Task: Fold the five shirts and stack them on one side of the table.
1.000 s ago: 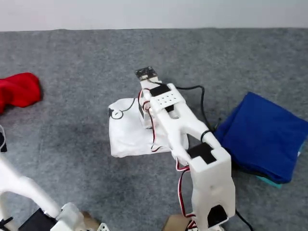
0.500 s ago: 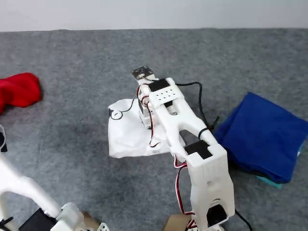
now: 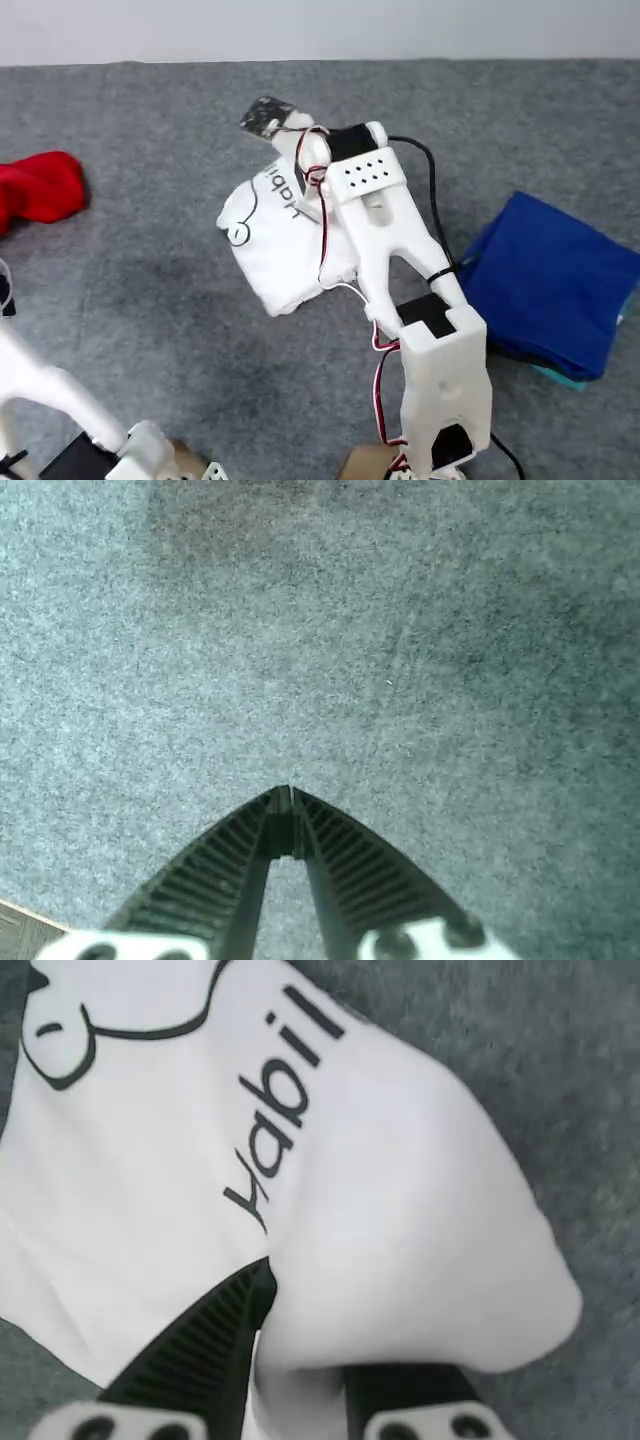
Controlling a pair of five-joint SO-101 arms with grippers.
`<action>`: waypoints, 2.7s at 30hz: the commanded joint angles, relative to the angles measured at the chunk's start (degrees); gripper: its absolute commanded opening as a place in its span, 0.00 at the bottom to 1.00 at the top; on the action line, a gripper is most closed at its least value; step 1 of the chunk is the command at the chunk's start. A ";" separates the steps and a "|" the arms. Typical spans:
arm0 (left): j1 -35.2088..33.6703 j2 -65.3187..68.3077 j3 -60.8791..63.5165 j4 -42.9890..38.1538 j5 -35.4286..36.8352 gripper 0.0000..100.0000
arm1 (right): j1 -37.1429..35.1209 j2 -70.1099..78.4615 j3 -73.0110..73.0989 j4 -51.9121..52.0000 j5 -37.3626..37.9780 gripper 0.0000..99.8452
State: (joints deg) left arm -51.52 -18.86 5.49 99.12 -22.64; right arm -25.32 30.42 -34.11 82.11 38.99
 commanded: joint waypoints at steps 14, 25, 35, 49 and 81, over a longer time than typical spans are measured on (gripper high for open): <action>0.00 -2.37 -0.31 1.32 -0.09 0.00 | -3.47 5.58 -3.60 -10.51 12.48 0.22; 0.35 -2.37 -0.31 1.23 -0.09 0.00 | -3.03 -3.56 -3.60 -9.36 -9.41 0.23; 0.35 -2.37 -0.31 1.23 -0.09 0.00 | -2.24 -12.62 -3.60 -0.48 -34.64 0.23; 0.18 -2.37 -0.31 1.23 -0.09 0.00 | -3.74 -11.47 -2.29 7.60 -79.38 0.23; -1.14 -2.37 -0.22 0.97 -0.35 0.00 | -7.96 16.66 -2.55 -10.51 -90.81 0.44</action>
State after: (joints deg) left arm -52.48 -19.21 5.49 99.12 -22.64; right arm -32.44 46.59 -34.64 73.05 -51.21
